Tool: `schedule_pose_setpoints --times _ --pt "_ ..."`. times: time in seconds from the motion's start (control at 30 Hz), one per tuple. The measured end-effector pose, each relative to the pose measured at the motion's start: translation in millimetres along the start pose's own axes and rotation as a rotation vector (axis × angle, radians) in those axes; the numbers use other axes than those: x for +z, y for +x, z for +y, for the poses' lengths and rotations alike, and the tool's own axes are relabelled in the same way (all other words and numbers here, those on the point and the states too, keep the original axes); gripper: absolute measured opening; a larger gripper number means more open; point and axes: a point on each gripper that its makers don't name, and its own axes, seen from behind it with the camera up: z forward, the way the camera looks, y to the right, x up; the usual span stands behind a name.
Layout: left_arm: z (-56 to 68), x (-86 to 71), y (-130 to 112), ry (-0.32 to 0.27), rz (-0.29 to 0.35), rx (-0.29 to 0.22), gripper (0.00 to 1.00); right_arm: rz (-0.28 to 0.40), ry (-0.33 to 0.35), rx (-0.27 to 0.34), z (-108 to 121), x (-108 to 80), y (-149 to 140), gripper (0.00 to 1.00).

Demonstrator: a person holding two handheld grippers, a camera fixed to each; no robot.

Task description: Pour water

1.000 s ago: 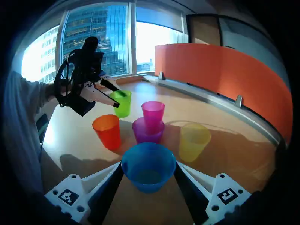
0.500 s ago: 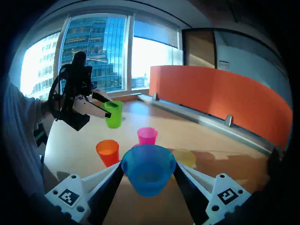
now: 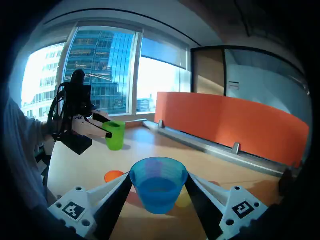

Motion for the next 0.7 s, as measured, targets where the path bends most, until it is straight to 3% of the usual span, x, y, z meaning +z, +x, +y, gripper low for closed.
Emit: schedule_pose_setpoints --times 0.27,0.7 --pt "8.4 -7.7 17.4 -0.01 0.053 -0.005 0.87 0.049 -0.002 0.021 -2.8 0.1 15.3 0.93" --pt "19.1 -10.5 32.5 -0.024 0.104 -0.009 0.87 0.059 0.004 0.004 -1.3 -1.6 24.9 0.93"
